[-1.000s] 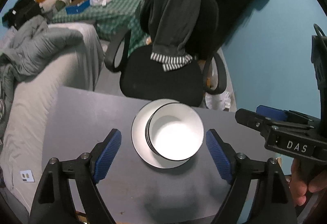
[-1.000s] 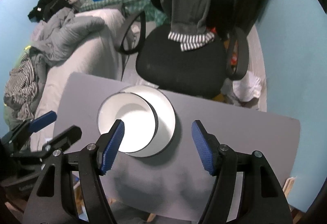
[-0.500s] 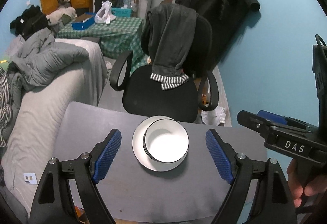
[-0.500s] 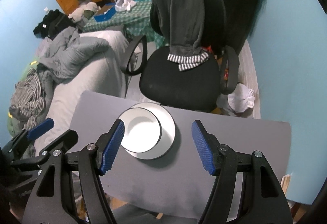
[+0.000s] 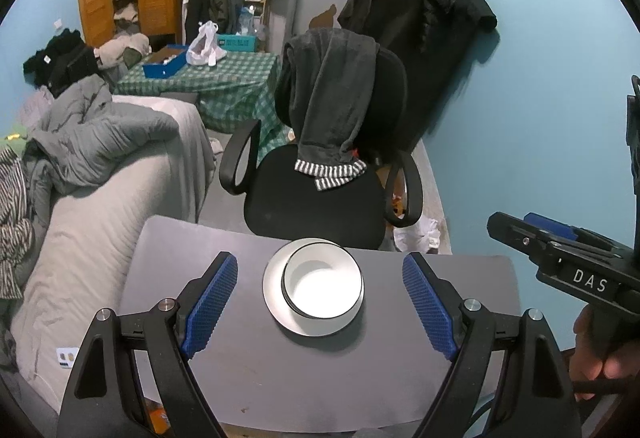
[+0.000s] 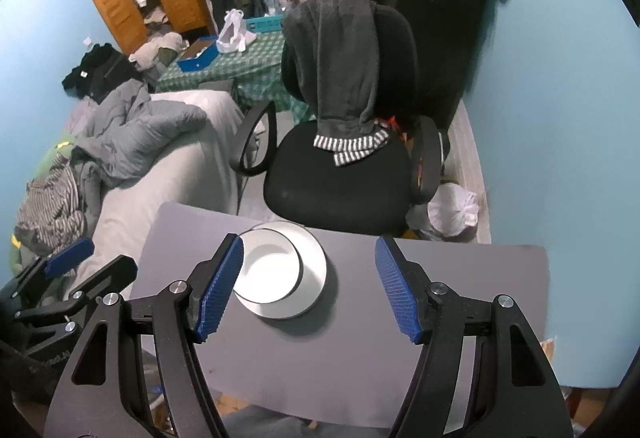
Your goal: Organize plates and bowls
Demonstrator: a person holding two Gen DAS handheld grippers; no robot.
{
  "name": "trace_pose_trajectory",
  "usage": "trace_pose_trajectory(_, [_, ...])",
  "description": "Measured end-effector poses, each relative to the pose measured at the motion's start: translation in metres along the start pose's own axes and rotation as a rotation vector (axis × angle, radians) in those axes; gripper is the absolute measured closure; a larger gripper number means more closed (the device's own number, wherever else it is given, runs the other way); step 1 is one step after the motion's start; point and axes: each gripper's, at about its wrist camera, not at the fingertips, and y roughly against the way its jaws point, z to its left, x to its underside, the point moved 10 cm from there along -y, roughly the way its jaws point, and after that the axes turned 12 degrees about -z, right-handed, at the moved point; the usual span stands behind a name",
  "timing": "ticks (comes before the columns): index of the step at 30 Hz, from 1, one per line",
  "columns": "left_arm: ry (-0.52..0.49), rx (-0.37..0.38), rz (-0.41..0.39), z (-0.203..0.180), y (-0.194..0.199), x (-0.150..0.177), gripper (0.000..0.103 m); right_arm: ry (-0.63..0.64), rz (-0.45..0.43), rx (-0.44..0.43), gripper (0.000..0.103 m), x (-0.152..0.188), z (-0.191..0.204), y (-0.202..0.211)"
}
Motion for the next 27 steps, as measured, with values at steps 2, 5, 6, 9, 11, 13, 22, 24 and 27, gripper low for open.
trace_pose_trajectory(2, [0.001, -0.001, -0.007, -0.001, 0.003, -0.001, 0.017, 0.003, -0.006, 0.009, 0.035, -0.001, -0.002, 0.003])
trace_pose_trajectory(5, [0.006, 0.002, -0.009, -0.002, 0.005, -0.001, 0.017, 0.009, -0.011, 0.012, 0.035, -0.001, -0.003, 0.008])
trace_pose_trajectory(6, [0.005, 0.003, -0.009, -0.002, 0.005, -0.001, 0.017, 0.009, -0.012, 0.013, 0.035, -0.001, -0.003, 0.008])
trace_pose_trajectory(9, [0.001, 0.006, -0.011, -0.007, 0.007, 0.0, 0.017, 0.011, -0.014, 0.016, 0.035, -0.002, -0.004, 0.01])
trace_pose_trajectory(11, [-0.003, 0.007, -0.008, -0.011, 0.008, 0.001, 0.017, 0.009, -0.014, 0.019, 0.035, -0.002, -0.007, 0.011])
trace_pose_trajectory(13, [-0.003, 0.006, -0.002, -0.013, 0.007, 0.002, 0.017, 0.007, -0.015, 0.02, 0.036, -0.003, -0.011, 0.011])
trace_pose_trajectory(22, [0.006, 0.01, 0.0, -0.02, 0.007, 0.001, 0.017, 0.008, -0.013, 0.025, 0.035, -0.006, -0.017, 0.013])
trace_pose_trajectory(24, [0.007, 0.009, -0.006, -0.021, 0.007, 0.0, 0.017, 0.009, -0.014, 0.024, 0.035, -0.008, -0.018, 0.013])
trace_pose_trajectory(27, [0.01, 0.014, 0.001, -0.024, 0.006, 0.0, 0.017, 0.011, -0.014, 0.025, 0.035, -0.007, -0.02, 0.012])
